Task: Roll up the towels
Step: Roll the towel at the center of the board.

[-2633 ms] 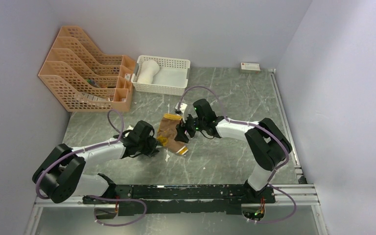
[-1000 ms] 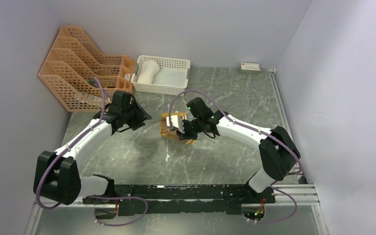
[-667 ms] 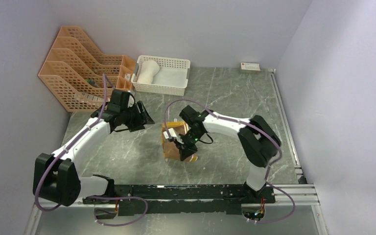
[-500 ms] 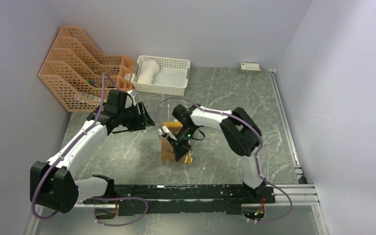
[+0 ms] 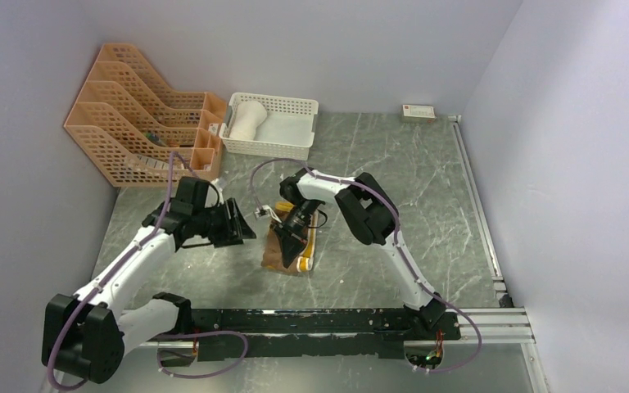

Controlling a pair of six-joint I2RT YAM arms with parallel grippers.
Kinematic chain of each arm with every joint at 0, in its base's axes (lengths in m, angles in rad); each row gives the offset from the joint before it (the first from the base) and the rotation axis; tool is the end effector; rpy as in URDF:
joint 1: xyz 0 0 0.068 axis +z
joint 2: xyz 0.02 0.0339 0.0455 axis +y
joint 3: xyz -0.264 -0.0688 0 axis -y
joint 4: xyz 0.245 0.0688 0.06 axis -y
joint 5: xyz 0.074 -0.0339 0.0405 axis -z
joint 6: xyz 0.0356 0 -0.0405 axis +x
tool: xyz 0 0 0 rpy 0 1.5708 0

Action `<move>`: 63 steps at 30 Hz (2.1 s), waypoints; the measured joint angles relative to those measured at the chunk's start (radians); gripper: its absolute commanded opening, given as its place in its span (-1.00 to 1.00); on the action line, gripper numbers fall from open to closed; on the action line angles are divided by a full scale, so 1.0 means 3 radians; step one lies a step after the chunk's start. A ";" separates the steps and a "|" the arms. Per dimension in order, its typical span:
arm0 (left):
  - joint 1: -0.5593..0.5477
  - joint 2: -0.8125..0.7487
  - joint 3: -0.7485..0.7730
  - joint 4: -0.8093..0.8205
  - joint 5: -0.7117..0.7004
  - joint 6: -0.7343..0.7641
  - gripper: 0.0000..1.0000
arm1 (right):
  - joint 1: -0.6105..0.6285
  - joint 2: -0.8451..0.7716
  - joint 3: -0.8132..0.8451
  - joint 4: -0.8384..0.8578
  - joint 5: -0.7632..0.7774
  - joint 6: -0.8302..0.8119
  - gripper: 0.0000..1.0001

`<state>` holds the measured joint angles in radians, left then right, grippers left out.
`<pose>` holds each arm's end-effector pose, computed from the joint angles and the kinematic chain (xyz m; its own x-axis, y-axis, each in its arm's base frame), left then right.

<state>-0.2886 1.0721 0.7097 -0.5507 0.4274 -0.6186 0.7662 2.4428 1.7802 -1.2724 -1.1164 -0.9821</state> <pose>0.1963 -0.0737 0.2304 -0.9091 -0.2806 -0.3078 -0.0310 0.7826 -0.6217 0.2806 0.3145 0.0962 -0.3125 -0.8074 -0.5005 -0.6009 -0.2400 0.7624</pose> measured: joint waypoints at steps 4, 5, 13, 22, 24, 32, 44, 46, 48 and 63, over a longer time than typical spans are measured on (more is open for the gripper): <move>0.0003 -0.0047 -0.0412 0.0070 0.0229 -0.0326 0.23 | -0.0061 0.0089 0.0008 -0.0033 -0.0130 0.0114 -1.00; 0.0003 -0.0066 -0.0533 0.0121 0.0323 -0.0416 0.25 | -0.0080 0.0098 -0.0011 -0.0020 -0.0169 0.0158 -1.00; 0.0003 -0.0470 -0.0951 0.0562 0.0936 -0.0764 0.22 | -0.0148 0.0106 -0.0125 0.0135 -0.0333 0.0401 -1.00; 0.0000 0.0103 -0.0870 0.0819 0.1019 -0.0638 -0.25 | -0.0154 0.0127 -0.0100 0.0145 -0.0351 0.0506 -1.00; 0.0000 0.0155 -0.0870 0.0959 0.1077 -0.0668 -0.30 | -0.0156 0.0127 -0.0104 0.0160 -0.0356 0.0529 -1.00; -0.0027 0.0552 -0.0848 0.1401 0.1258 -0.0697 -0.35 | -0.0173 0.0127 -0.0126 0.0197 -0.0415 0.0572 -1.00; -0.0305 0.1315 -0.0783 0.1789 0.1212 -0.0732 -0.86 | -0.0186 0.0090 -0.0202 0.0324 -0.0444 0.0662 -1.00; -0.0310 0.1431 -0.0777 0.1784 0.1138 -0.0720 -0.86 | -0.0187 0.0067 -0.0234 0.0379 -0.0436 0.0704 -0.70; -0.0310 0.1527 -0.0777 0.1778 0.1076 -0.0724 -0.86 | -0.0188 -0.0003 -0.0333 0.0538 -0.0404 0.0815 -0.15; -0.0310 0.1797 -0.0785 0.2079 0.1157 -0.0949 -0.86 | -0.0233 -0.1708 -0.1488 0.2155 0.1680 0.1918 1.00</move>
<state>-0.3817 1.6112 0.4744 0.0731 0.7746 -0.9031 0.6964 1.9305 1.3338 -0.6258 -0.6125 -0.4068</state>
